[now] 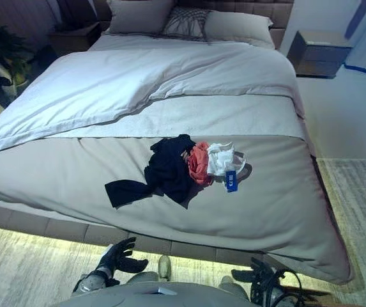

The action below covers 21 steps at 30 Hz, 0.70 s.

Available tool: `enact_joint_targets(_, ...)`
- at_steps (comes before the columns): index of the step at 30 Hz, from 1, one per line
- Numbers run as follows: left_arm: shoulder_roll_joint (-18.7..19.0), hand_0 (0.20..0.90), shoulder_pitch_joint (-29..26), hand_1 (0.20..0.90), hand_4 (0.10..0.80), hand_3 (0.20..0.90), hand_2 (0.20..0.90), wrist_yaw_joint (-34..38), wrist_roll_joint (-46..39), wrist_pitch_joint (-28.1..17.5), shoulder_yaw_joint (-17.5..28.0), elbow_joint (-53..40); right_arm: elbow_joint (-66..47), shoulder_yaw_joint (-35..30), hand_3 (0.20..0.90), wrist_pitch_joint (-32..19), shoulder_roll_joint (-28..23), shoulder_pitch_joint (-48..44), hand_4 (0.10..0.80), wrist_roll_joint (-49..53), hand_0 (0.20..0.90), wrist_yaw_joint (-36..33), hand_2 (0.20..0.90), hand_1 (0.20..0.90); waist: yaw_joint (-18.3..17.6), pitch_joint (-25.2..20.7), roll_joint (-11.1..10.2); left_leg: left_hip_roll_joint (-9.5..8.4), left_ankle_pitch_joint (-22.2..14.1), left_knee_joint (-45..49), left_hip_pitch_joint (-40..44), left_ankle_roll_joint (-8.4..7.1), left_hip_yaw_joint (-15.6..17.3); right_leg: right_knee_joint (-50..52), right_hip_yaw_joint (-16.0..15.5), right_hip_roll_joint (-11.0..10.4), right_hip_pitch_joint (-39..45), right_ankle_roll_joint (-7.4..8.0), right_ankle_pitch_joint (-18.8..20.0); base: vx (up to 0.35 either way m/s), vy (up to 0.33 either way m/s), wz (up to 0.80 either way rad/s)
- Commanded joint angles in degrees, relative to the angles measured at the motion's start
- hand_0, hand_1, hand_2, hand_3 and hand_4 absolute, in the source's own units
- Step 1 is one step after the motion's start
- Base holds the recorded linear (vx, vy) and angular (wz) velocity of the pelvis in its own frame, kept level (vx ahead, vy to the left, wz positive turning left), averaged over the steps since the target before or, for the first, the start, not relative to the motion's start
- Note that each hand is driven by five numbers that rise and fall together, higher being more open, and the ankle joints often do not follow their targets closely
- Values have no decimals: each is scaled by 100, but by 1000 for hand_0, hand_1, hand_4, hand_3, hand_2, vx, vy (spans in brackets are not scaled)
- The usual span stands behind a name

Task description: Pick up the clothes from the bed and place them into the basket

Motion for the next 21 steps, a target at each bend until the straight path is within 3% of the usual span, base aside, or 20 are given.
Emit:
enact_joint_targets(1,229,900,-92,900,800,900,900,70,-46,-85,-134,-85,-335,378,900,-264,-157,-135,800,-854,900,-484,900,900,-110,-152,72,-154,-170,43,-119,89,-384,444,-53,104,-280,320,361,1,-149,4)
enact_joint_targets(3,278,900,-163,900,800,900,900,76,-168,-128,-147,-101,-367,479,900,-289,-222,-281,800,-960,900,-545,900,900,-65,-72,21,-78,-184,43,-135,-11,-311,-186,-293,31,-354,347,408,-33,-196,13)
enact_joint_targets(4,336,900,-218,900,800,900,900,96,-275,-163,-161,-141,-381,561,900,-355,-269,-413,800,-1127,900,-677,900,900,-61,16,-54,-53,-259,43,-143,-43,-275,-496,-318,-45,-580,420,717,-67,-249,5)
enact_joint_targets(5,392,900,-275,900,800,900,900,129,-336,-160,-200,-168,-393,621,900,-248,-359,-532,800,-925,900,-613,900,900,-25,67,-60,49,-227,51,-209,-77,-240,-678,-264,9,-520,363,575,-54,-268,12)
enact_joint_targets(7,402,900,-250,900,800,900,900,180,-319,-64,-148,-168,-435,624,900,-288,-439,-611,800,-979,900,-870,900,900,70,95,-103,85,-178,90,-305,-60,-243,-804,-335,70,-376,310,485,57,-250,34)
enact_joint_targets(13,480,900,189,900,800,900,900,296,280,2,-88,-40,-1045,561,900,-17,-1009,-932,800,-1469,900,-1795,900,900,475,29,-376,100,-157,194,-379,-77,-467,-1268,-535,258,148,170,422,154,-188,21)
enact_joint_targets(21,832,900,309,900,800,900,900,419,616,200,78,-176,-2335,763,900,113,-1949,-1502,800,-2090,900,-1851,900,900,703,163,-435,140,-266,539,-641,-156,-680,-1233,-733,279,103,94,327,45,-54,9)
